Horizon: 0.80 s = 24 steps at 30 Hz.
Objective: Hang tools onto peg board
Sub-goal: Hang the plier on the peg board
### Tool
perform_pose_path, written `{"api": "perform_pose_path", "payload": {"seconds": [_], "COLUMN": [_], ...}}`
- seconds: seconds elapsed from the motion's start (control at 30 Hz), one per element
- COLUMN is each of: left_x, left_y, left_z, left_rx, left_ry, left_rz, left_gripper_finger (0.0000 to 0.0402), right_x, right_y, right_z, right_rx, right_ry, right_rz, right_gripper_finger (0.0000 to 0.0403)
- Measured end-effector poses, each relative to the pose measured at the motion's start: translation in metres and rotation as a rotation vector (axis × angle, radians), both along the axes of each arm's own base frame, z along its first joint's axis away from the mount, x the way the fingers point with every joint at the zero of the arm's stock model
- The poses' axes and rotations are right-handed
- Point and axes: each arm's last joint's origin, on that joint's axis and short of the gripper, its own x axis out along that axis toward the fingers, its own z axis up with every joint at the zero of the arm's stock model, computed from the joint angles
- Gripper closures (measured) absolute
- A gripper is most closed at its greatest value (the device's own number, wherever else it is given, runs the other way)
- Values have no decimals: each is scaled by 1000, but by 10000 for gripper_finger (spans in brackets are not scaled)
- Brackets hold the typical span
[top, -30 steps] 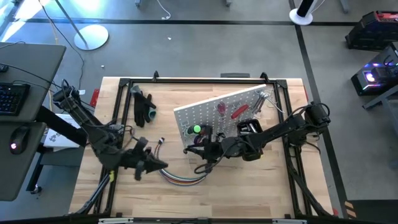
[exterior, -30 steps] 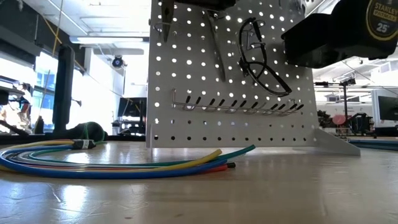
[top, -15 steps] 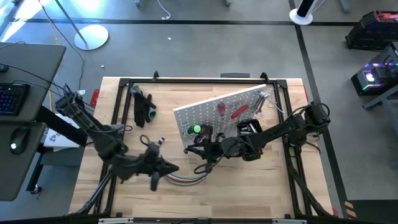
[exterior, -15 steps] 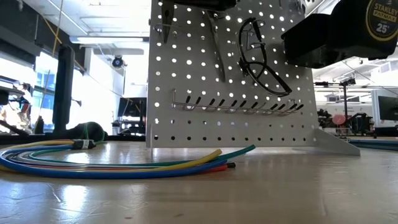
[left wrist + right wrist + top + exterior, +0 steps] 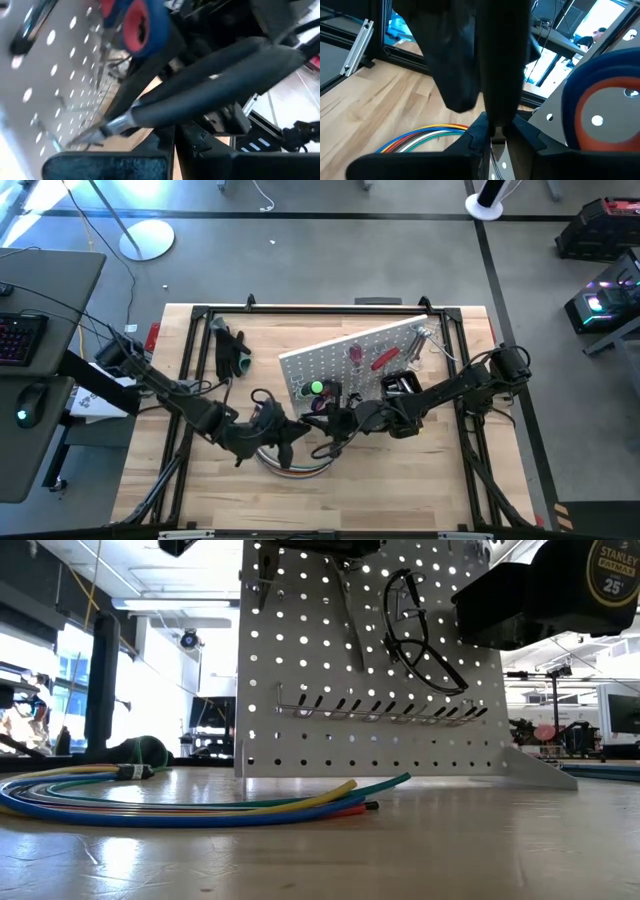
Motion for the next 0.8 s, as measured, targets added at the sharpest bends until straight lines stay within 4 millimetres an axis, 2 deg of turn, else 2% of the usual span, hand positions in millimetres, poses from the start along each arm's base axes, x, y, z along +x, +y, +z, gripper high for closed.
{"api": "perform_pose_path", "payload": {"seconds": [0.2, 0.53, 0.8], "left_x": [1, 5, 6], "left_y": [4, 14, 22], "left_z": [-2, -4, -6], "left_rx": [31, 32, 48], "left_ry": [42, 52, 67], "left_rz": [-39, 39, 87], "left_gripper_finger": [402, 401, 402], "right_x": [0, 0, -2], "right_y": [0, 0, -2], "right_z": [0, -2, 2], "right_rx": [2, 2, -5], "right_ry": [1, 10, 1], "right_rz": [7, 1, -29], "right_gripper_finger": [353, 298, 295]}}
